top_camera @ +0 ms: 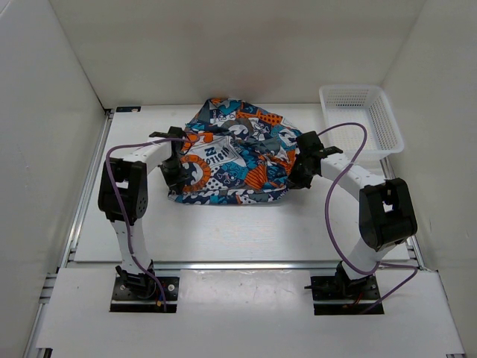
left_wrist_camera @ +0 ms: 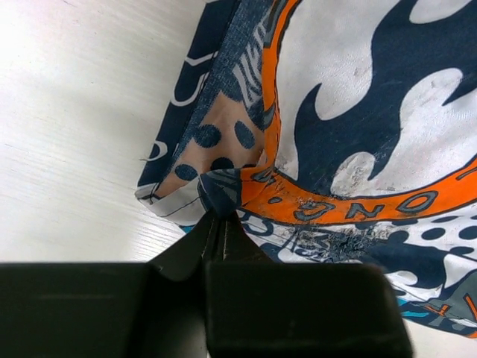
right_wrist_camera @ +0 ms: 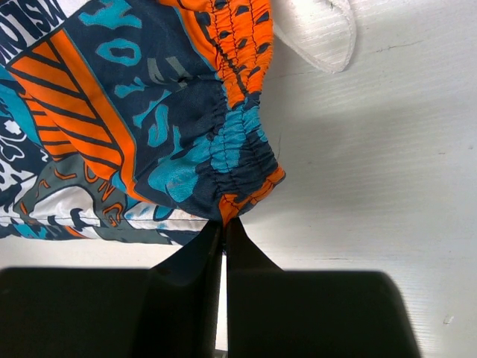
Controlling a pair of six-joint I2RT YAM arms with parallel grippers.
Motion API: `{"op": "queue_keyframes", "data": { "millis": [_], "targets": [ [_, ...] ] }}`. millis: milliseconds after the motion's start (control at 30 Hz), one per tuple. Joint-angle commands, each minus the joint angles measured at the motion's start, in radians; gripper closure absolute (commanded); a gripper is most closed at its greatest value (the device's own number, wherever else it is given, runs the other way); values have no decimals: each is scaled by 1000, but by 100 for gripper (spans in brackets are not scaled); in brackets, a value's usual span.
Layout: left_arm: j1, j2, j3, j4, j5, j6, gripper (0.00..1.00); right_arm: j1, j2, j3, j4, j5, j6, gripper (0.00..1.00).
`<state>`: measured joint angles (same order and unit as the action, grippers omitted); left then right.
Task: Fold and stack the shorts
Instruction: Fold the shorts
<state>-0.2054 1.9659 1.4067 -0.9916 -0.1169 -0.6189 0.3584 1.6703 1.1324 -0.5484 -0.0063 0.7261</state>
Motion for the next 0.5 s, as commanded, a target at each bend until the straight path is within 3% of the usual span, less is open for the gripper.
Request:
{"op": "queue_keyframes", "data": {
  "millis": [0,233,300,333,367,433,467],
  "targets": [
    [1,-70,34,-28,-41,1,90,2,-23,-2,-1,18,-10,100],
    [60,-170,162,-117,-58,16,90,-21,-41,98,-39,60,-54,100],
    [95,-154,289,-128,-34,56,90,-59,-5,180,-64,60,-79,100],
    [106,-133,361,-143,-33,68,90,-73,38,313,-102,72,-105,100],
    [115,-68,556,-212,-33,77,90,-99,66,395,-123,72,-119,100],
    [127,50,787,-275,-43,99,90,-108,161,695,-213,72,-163,100],
    [150,88,1033,-342,-17,99,90,-121,195,804,-249,72,-175,100]
  ]
}}
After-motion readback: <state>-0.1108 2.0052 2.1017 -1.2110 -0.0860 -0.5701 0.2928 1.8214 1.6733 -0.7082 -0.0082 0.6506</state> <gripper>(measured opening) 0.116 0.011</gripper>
